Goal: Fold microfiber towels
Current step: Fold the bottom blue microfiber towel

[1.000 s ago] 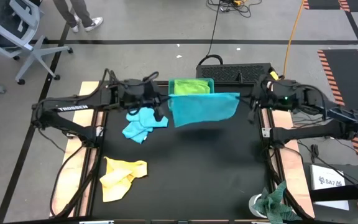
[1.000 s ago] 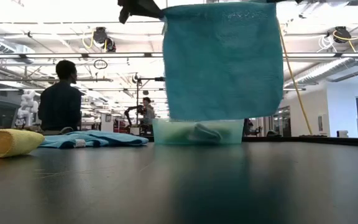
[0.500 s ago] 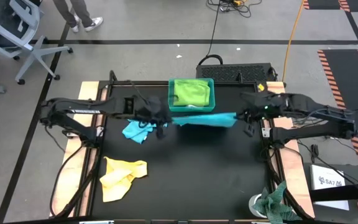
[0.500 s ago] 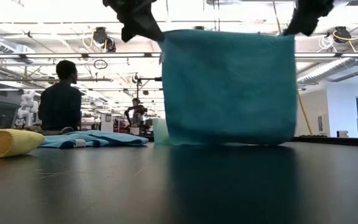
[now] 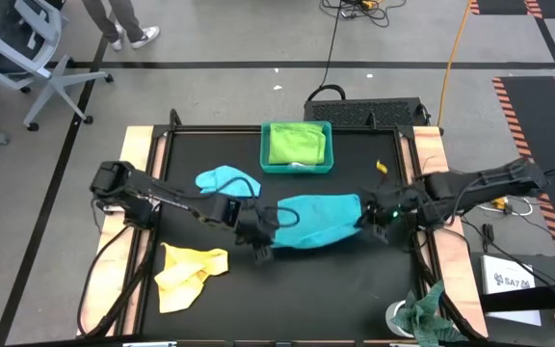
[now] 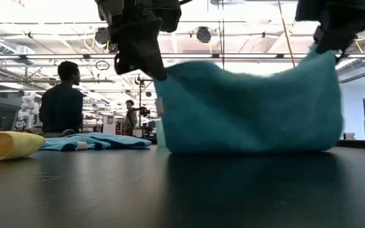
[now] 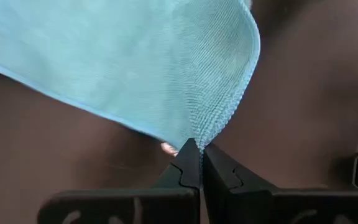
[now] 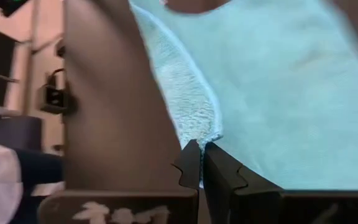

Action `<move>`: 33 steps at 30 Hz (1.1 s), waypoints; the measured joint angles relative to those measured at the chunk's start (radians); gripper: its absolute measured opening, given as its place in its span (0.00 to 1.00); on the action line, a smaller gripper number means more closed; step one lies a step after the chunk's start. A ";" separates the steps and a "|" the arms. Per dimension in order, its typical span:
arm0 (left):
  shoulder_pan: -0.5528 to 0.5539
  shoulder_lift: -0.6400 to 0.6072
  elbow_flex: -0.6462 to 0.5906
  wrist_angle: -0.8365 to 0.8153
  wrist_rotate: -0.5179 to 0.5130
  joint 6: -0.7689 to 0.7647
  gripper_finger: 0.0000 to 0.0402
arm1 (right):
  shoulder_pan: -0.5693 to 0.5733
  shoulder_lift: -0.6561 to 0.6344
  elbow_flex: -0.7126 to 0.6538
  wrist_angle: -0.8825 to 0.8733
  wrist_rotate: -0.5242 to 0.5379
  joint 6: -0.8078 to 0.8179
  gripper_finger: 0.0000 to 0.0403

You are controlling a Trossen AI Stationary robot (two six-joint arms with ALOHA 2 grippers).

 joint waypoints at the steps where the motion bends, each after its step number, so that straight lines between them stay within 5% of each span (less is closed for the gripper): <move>1: -0.011 0.014 0.000 0.013 0.001 -0.025 0.00 | 0.027 0.000 -0.034 0.049 0.000 0.033 0.00; 13: -0.048 0.090 0.000 0.140 0.031 -0.095 0.00 | 0.294 0.000 -0.303 0.405 0.071 0.400 0.00; 33: 0.242 0.092 0.000 0.118 -0.142 0.060 0.00 | 0.188 -0.004 -0.307 0.107 0.553 0.239 0.00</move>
